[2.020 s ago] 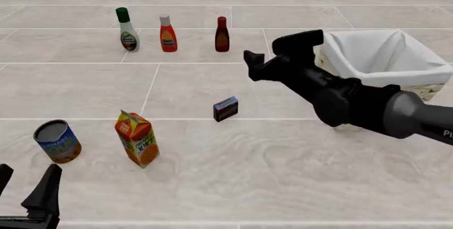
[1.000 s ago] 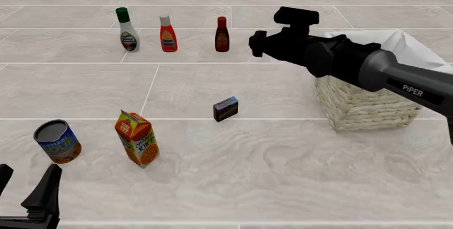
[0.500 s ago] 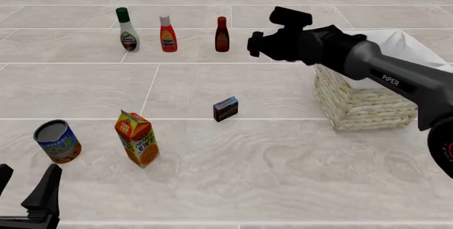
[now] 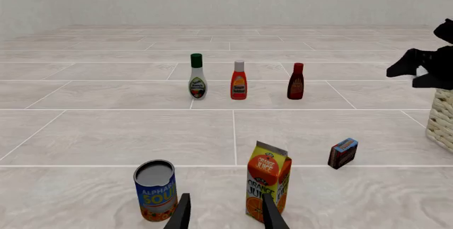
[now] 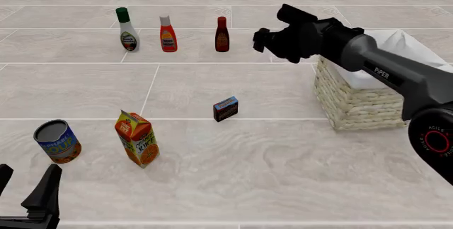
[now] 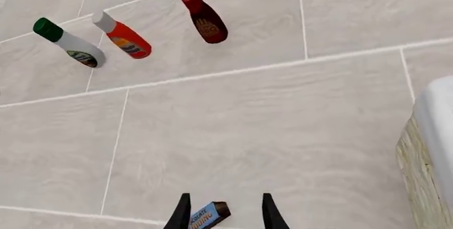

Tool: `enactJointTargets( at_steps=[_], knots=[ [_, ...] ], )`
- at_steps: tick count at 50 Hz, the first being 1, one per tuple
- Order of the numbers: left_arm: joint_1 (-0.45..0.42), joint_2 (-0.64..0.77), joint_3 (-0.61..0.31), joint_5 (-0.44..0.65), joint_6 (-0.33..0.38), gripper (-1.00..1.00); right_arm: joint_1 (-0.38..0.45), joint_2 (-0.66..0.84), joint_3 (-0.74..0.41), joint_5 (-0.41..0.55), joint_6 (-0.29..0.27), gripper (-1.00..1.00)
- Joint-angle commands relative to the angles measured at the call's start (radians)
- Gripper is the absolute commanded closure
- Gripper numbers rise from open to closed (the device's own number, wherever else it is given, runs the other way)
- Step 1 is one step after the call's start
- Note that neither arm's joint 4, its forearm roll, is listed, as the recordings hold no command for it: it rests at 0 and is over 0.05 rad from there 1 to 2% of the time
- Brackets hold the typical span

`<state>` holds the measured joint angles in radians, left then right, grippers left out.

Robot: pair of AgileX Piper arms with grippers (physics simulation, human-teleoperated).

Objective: Pick the chocolate pudding and place it in the basket.

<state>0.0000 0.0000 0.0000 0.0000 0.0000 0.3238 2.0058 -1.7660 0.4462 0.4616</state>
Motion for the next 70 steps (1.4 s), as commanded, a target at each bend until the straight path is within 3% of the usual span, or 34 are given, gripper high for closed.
enactJointTargets(
  at_steps=[1,8,26,70],
  knots=[
    [0.0,0.0,0.0,0.0,0.0,-1.0,-0.023,0.024,-0.053,0.054,0.065,-1.0],
    [0.0,0.0,0.0,0.0,0.0,-1.0,-0.024,0.036,-0.068,0.076,0.11,-1.0],
    [0.0,0.0,0.0,0.0,0.0,-1.0,-0.019,0.073,-0.089,0.09,0.156,-1.0],
    [0.0,0.0,0.0,0.0,0.0,-1.0,0.05,0.159,-0.051,0.018,0.248,-1.0]
  ],
)
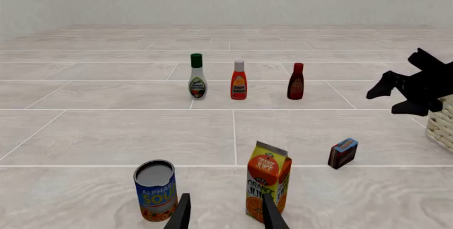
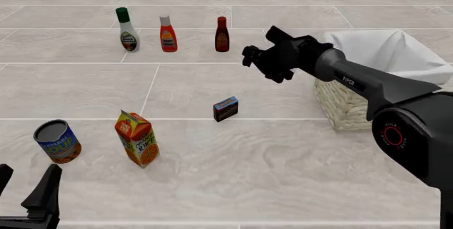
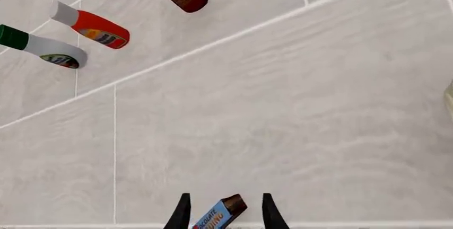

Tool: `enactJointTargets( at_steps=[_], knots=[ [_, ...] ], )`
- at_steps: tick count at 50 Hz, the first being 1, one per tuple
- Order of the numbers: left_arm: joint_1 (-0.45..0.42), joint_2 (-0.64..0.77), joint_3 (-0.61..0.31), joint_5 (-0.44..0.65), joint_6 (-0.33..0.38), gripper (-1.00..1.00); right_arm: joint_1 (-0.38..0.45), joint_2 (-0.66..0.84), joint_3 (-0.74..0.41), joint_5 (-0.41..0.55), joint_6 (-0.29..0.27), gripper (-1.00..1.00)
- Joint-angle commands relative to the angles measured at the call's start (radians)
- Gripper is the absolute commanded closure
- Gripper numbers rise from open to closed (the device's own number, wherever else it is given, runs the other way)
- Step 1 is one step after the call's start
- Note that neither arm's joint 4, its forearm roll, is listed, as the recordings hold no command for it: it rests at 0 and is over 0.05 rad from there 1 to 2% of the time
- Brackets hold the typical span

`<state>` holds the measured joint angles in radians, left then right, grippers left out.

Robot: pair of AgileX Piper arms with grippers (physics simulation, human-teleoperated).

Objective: Pick the chocolate pudding and place it in the basket.

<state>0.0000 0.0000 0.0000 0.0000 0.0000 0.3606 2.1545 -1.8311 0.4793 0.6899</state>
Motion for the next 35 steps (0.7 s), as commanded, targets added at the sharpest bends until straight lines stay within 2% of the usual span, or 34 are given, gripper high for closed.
enactJointTargets(
  at_steps=[1,17,35],
  knots=[
    [0.0,0.0,0.0,0.0,0.0,-1.0,0.014,0.01,0.016,-0.017,0.021,-1.0],
    [0.0,0.0,0.0,0.0,0.0,-1.0,0.026,0.013,0.049,-0.042,0.042,-1.0],
    [0.0,0.0,0.0,0.0,0.0,-1.0,0.059,0.023,0.106,-0.088,0.093,-1.0]
  ],
)
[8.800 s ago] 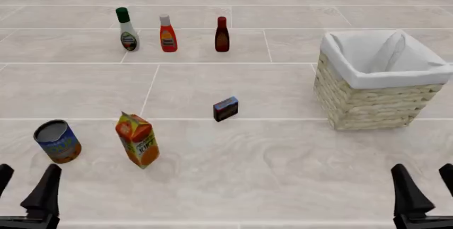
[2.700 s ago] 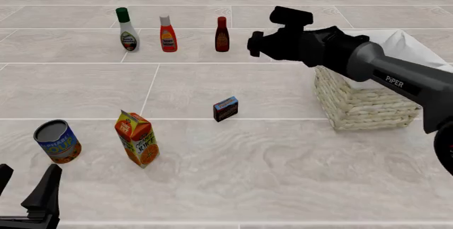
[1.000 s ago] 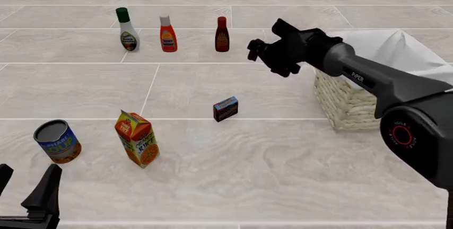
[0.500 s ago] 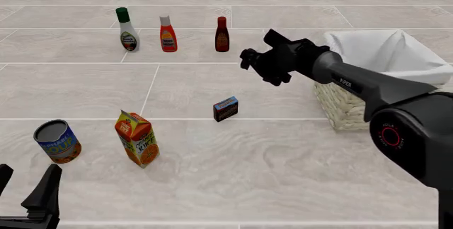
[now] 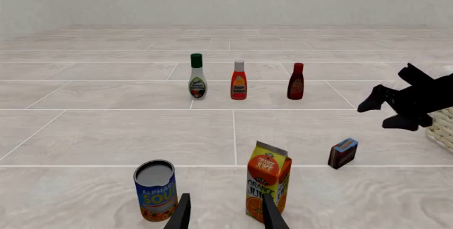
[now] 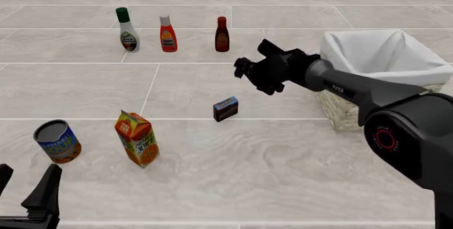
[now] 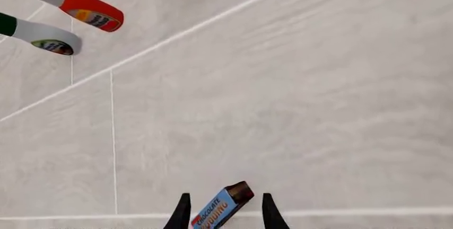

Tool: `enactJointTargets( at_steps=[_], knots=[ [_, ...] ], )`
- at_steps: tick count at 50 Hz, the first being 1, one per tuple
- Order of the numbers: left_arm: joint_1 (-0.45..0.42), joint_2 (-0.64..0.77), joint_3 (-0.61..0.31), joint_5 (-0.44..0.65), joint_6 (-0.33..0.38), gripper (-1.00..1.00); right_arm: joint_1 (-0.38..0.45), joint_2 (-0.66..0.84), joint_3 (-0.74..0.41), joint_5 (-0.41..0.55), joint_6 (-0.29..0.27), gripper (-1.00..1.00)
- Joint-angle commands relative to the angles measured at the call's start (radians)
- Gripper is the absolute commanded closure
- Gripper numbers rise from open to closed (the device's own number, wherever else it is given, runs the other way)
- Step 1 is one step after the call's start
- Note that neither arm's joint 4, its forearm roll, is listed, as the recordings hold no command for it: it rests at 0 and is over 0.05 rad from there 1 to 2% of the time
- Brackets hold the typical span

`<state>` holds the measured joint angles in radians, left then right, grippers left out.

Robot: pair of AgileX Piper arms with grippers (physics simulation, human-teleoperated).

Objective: Pick the chocolate pudding and place it in the basket.

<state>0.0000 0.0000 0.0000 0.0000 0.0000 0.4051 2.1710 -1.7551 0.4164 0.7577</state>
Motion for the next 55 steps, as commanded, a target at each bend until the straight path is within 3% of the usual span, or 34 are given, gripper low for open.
enactJointTargets(
  at_steps=[1,55],
  knots=[
    [0.0,0.0,0.0,0.0,0.0,-1.0,0.014,0.006,0.031,-0.025,0.025,-1.0],
    [0.0,0.0,0.0,0.0,0.0,-1.0,0.041,0.074,0.006,-0.06,0.096,-1.0]
  ],
)
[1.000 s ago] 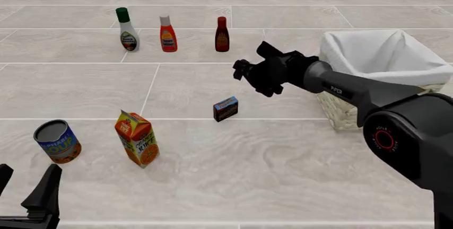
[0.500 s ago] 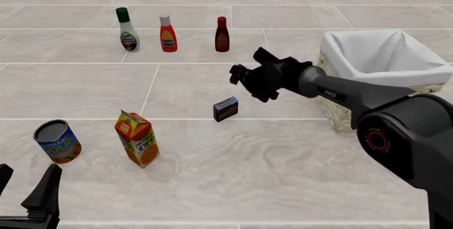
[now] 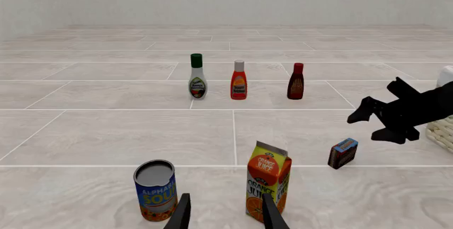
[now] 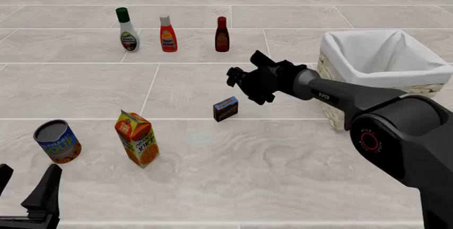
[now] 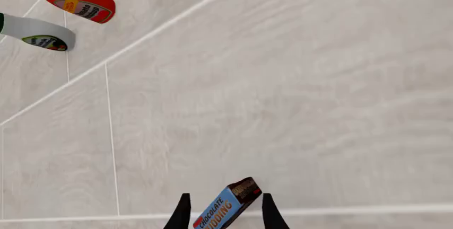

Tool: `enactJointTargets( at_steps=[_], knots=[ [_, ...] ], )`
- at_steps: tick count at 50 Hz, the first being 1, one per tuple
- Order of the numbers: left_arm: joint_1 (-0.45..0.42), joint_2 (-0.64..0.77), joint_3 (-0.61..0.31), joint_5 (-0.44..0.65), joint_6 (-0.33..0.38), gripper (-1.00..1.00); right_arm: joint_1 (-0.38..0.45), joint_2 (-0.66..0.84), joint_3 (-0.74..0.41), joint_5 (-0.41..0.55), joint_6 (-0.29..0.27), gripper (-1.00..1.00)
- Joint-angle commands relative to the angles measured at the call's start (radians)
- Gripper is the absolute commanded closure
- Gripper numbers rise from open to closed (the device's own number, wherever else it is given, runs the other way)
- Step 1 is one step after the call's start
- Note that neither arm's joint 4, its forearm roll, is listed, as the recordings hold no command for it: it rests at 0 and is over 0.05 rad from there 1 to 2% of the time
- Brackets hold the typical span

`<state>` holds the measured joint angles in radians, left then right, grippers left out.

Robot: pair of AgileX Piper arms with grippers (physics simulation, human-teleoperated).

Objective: Pick the chocolate pudding and place it in the basket.

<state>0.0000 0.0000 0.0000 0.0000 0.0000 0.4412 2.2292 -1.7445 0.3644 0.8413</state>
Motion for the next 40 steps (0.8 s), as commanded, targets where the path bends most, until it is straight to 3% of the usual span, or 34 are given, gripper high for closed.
enactJointTargets(
  at_steps=[1,40],
  knots=[
    [0.0,0.0,0.0,0.0,0.0,-1.0,0.004,0.017,-0.004,-0.009,0.015,-1.0],
    [0.0,0.0,0.0,0.0,0.0,-1.0,0.021,0.061,0.007,-0.037,0.06,-1.0]
  ],
)
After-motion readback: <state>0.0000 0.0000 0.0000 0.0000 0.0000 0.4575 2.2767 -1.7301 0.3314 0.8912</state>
